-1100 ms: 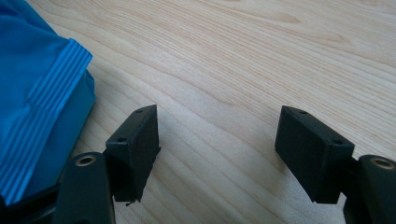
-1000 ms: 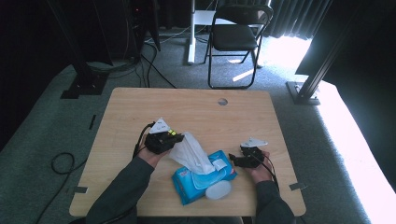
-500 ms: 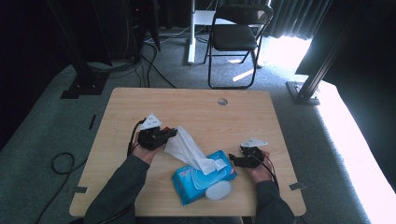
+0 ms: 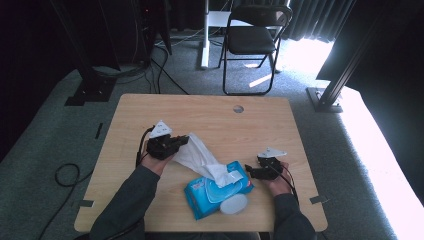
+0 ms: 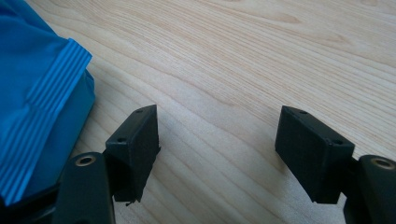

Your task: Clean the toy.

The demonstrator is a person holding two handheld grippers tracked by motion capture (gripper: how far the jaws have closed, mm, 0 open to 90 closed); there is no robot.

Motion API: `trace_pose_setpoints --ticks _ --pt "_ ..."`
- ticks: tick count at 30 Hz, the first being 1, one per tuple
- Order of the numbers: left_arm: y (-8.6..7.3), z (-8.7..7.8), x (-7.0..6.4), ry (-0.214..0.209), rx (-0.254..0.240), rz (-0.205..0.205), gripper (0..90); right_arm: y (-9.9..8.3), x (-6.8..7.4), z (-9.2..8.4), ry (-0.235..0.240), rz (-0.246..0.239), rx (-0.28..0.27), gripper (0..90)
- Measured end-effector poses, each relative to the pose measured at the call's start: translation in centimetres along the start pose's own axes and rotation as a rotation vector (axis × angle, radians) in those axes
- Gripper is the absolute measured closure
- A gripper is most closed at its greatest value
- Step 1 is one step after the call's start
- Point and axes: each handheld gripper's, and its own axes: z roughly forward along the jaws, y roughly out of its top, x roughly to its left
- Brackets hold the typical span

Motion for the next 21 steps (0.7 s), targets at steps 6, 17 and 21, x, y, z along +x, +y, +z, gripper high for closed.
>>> trace_pose_setpoints --ticks 6,17,21 --pt "-0.8 1.9 -2.5 -0.090 0.061 0.061 89.5 0.0 0.0 0.0 0.000 -0.002 -0.001 30.0" --pt "-2.7 4.5 -5.5 -0.206 0.178 0.140 82.0 0.0 0.0 0.0 0.001 0.001 0.000 29.9" --pt "-3.1 5.2 -5.8 -0.242 0.196 0.132 71.7 0.0 0.0 0.0 0.001 0.000 0.000 30.0"
